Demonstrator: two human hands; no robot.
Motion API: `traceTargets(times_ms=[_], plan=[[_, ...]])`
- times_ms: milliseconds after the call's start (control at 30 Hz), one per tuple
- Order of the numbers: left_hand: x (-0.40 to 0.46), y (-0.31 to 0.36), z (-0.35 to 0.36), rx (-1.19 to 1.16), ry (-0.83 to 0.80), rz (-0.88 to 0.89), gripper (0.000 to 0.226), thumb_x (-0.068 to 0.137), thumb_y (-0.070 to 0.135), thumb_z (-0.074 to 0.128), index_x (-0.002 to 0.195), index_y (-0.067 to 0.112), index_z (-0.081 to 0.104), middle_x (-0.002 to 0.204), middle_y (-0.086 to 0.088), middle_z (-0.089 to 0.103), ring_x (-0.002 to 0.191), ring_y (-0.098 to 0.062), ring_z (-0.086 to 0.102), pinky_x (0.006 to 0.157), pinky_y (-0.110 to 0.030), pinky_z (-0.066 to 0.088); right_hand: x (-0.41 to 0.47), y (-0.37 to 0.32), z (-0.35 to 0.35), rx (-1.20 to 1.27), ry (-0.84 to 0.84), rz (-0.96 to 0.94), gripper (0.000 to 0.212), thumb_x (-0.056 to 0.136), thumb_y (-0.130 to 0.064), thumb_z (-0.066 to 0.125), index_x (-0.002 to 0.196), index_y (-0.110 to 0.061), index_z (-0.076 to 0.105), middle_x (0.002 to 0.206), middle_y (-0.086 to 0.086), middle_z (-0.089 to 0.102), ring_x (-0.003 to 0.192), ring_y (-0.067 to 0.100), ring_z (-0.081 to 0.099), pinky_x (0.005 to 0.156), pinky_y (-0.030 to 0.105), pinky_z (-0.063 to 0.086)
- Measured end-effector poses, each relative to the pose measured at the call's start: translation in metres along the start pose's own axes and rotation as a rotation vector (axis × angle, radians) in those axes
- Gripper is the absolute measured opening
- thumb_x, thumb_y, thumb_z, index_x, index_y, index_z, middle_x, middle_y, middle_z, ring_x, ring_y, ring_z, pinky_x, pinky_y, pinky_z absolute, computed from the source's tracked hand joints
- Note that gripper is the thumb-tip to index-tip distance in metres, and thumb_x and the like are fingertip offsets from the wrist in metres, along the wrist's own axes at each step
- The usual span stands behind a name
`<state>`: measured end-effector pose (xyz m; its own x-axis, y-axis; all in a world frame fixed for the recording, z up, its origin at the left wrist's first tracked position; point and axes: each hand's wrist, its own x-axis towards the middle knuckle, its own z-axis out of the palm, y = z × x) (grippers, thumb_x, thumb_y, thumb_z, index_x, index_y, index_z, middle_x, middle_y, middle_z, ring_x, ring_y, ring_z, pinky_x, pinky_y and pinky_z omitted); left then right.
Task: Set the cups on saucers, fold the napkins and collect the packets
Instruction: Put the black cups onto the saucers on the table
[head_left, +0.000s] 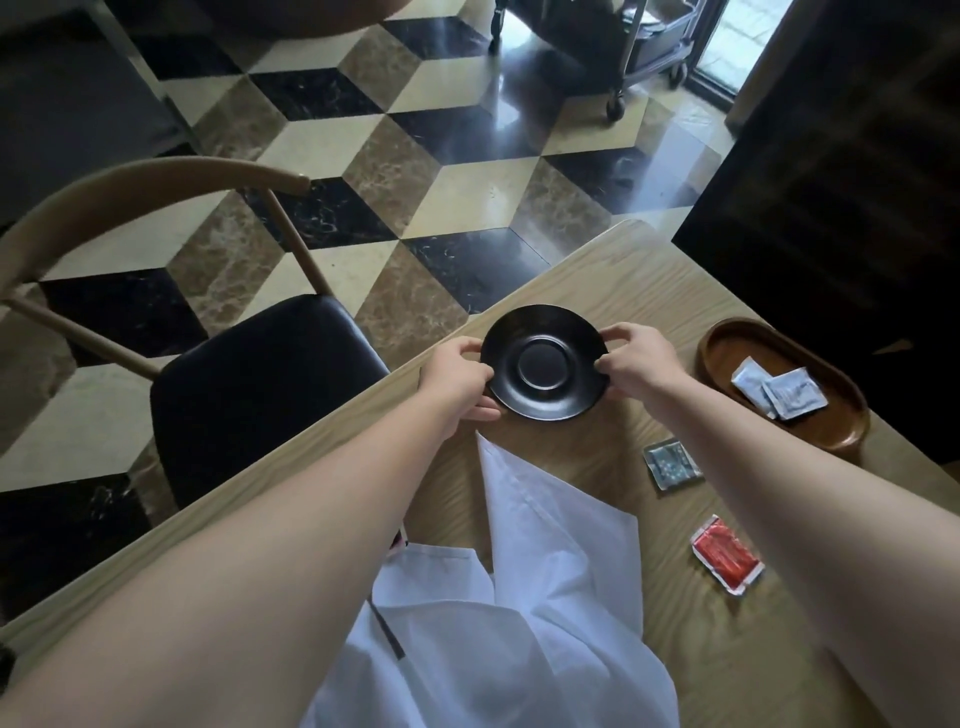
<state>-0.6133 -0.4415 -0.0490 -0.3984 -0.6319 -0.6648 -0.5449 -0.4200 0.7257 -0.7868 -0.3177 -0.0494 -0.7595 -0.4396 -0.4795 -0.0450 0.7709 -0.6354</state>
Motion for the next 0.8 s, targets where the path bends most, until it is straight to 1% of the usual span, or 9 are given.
traceTargets(times_ms=[67,100,200,367,467,567,667,700,800], plan=[[-0.005,0.000,-0.006,0.003,0.011,-0.001,0.038,0.095,0.001,0.050,0.128,0.019,0.055,0.106,-0.021,0.069,0.070,-0.035,0.074,0.064,-0.044,0.063,-0.006,-0.005,0.001,-0.006,-0.015,-0.006,0.048,0.079,0.004,0.057,0.117,-0.021,0.071,0.110,0.015,0.071,0.094,0.033,0.072,0.072,0.044,0.064],[-0.009,-0.001,-0.011,-0.003,0.009,-0.002,0.038,0.095,0.001,0.049,0.127,0.018,0.055,0.106,-0.022,0.070,0.070,-0.035,0.074,0.065,-0.045,0.063,-0.009,-0.008,0.002,0.019,-0.025,-0.008,0.048,0.079,0.006,0.056,0.117,-0.020,0.071,0.110,0.015,0.071,0.093,0.032,0.071,0.072,0.044,0.064],[-0.023,-0.005,-0.036,-0.033,0.023,0.007,0.035,0.094,-0.001,0.048,0.124,0.016,0.056,0.105,-0.026,0.070,0.068,-0.036,0.074,0.063,-0.045,0.063,-0.022,-0.024,0.012,0.064,-0.068,-0.027,0.047,0.079,0.009,0.055,0.115,-0.019,0.070,0.110,0.016,0.070,0.084,0.030,0.071,0.067,0.039,0.064],[-0.048,-0.024,-0.098,0.072,0.156,0.066,0.033,0.089,0.001,0.055,0.117,0.019,0.061,0.112,-0.018,0.067,0.063,-0.031,0.074,0.055,-0.037,0.060,-0.053,-0.056,0.061,0.036,-0.157,-0.113,0.046,0.077,0.011,0.053,0.106,-0.020,0.070,0.105,0.018,0.071,0.087,0.036,0.073,0.072,0.050,0.064],[-0.064,-0.047,-0.138,0.129,0.245,0.056,0.033,0.085,0.002,0.056,0.111,0.021,0.063,0.100,-0.018,0.071,0.064,-0.029,0.075,0.058,-0.037,0.061,-0.076,-0.070,0.101,-0.015,-0.214,-0.164,0.046,0.074,0.007,0.055,0.106,-0.022,0.071,0.101,0.018,0.073,0.088,0.036,0.074,0.072,0.051,0.064],[-0.075,-0.075,-0.170,0.096,0.314,0.003,0.033,0.084,0.000,0.055,0.108,0.020,0.064,0.090,-0.017,0.072,0.058,-0.027,0.073,0.059,-0.037,0.061,-0.097,-0.080,0.135,-0.080,-0.284,-0.215,0.040,0.072,0.002,0.058,0.097,-0.027,0.071,0.097,0.014,0.074,0.091,0.035,0.073,0.076,0.050,0.063],[-0.086,-0.099,-0.192,0.065,0.372,-0.050,0.033,0.085,0.002,0.055,0.111,0.021,0.062,0.087,-0.015,0.074,0.058,-0.025,0.072,0.058,-0.034,0.060,-0.115,-0.082,0.162,-0.125,-0.334,-0.258,0.033,0.071,-0.001,0.058,0.079,-0.031,0.068,0.094,0.014,0.075,0.091,0.037,0.073,0.079,0.051,0.062],[-0.088,-0.104,-0.196,0.059,0.381,-0.061,0.034,0.085,0.002,0.055,0.111,0.022,0.061,0.088,-0.014,0.074,0.057,-0.024,0.071,0.058,-0.034,0.060,-0.118,-0.081,0.168,-0.129,-0.340,-0.266,0.033,0.072,-0.001,0.058,0.081,-0.031,0.070,0.096,0.014,0.075,0.093,0.037,0.072,0.081,0.052,0.061],[-0.092,-0.117,-0.207,0.036,0.407,-0.085,0.037,0.085,0.003,0.055,0.115,0.025,0.060,0.091,-0.014,0.073,0.054,-0.021,0.068,0.057,-0.033,0.060,-0.123,-0.079,0.185,-0.125,-0.349,-0.268,0.040,0.076,0.001,0.058,0.105,-0.020,0.075,0.106,0.014,0.075,0.102,0.037,0.070,0.090,0.051,0.058]])
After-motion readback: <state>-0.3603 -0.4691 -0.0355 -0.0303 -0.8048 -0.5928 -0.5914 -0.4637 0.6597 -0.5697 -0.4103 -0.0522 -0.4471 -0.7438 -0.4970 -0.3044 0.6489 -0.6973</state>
